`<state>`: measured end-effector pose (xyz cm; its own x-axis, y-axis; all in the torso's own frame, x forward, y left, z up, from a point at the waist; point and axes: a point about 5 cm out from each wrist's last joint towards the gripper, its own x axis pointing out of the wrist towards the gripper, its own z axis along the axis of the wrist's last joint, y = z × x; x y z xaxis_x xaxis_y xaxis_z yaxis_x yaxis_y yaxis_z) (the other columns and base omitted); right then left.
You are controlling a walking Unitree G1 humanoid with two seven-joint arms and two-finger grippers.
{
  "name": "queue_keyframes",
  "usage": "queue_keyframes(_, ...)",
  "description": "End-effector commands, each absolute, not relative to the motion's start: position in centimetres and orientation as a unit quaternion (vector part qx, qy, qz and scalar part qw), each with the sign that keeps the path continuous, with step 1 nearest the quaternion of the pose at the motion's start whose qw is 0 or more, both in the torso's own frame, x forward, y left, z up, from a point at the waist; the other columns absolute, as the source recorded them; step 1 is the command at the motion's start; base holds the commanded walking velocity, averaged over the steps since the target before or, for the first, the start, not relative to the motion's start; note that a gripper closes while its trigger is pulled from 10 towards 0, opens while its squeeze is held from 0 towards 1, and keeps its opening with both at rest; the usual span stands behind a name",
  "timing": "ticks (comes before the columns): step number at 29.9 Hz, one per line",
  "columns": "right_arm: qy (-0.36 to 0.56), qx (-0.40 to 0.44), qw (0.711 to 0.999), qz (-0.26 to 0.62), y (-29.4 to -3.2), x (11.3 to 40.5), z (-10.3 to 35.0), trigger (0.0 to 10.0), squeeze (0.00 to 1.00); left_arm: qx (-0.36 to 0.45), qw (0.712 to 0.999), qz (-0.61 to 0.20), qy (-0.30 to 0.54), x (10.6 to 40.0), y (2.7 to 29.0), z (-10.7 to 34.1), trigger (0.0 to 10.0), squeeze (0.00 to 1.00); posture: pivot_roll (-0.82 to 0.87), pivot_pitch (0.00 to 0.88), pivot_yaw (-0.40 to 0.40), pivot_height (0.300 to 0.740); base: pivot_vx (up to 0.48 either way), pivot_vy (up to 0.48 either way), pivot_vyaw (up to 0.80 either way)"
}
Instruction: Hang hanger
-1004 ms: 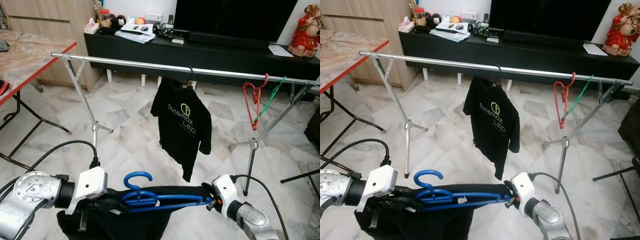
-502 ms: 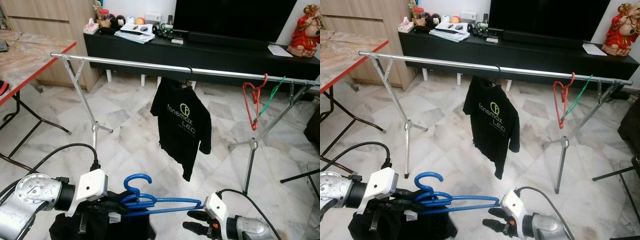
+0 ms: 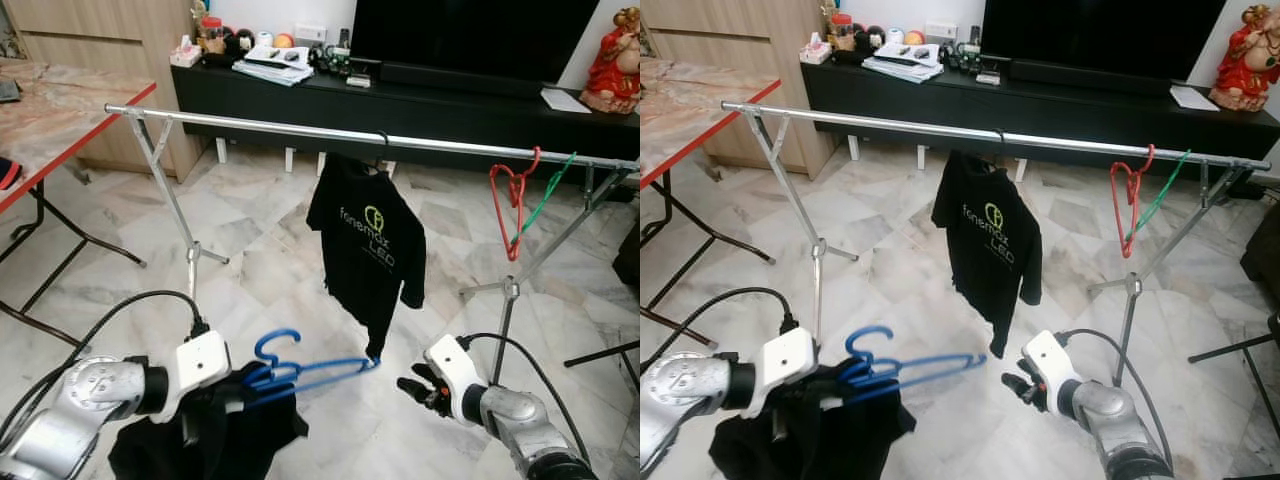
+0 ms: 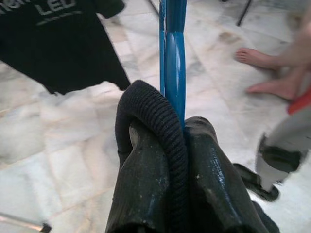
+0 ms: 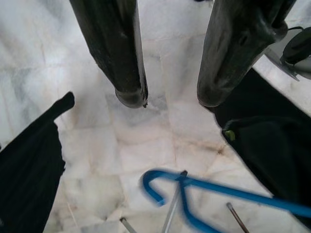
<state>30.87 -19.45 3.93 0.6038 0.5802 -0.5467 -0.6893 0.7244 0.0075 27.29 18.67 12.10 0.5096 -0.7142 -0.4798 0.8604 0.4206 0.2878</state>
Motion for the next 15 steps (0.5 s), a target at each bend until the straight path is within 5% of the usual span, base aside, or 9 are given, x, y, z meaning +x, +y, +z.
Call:
queue_keyframes(1,0.259,-0.113,0.886,0.368,-19.8,31.0,4.7,10.0,0.00,0.261,0.839,-0.454,0.146,27.9,18.1,12.0,10.0,0.00,0.07,0.086,-0.087,0.740,0.000,0.000,0.00)
queue_keyframes(12,0.103,-0.105,0.837,0.527,-17.5,31.2,11.2,10.0,0.00,0.216,0.858,-0.442,0.149,29.1,13.6,10.2,10.0,0.00,0.06,0.075,-0.073,0.740,0.000,0.000,0.00)
queue_keyframes(15,0.064,-0.101,0.828,0.547,-16.9,31.7,13.3,10.0,0.00,0.205,0.837,-0.486,0.147,28.4,11.7,10.0,10.0,0.00,0.05,0.083,-0.073,0.740,0.000,0.000,0.00)
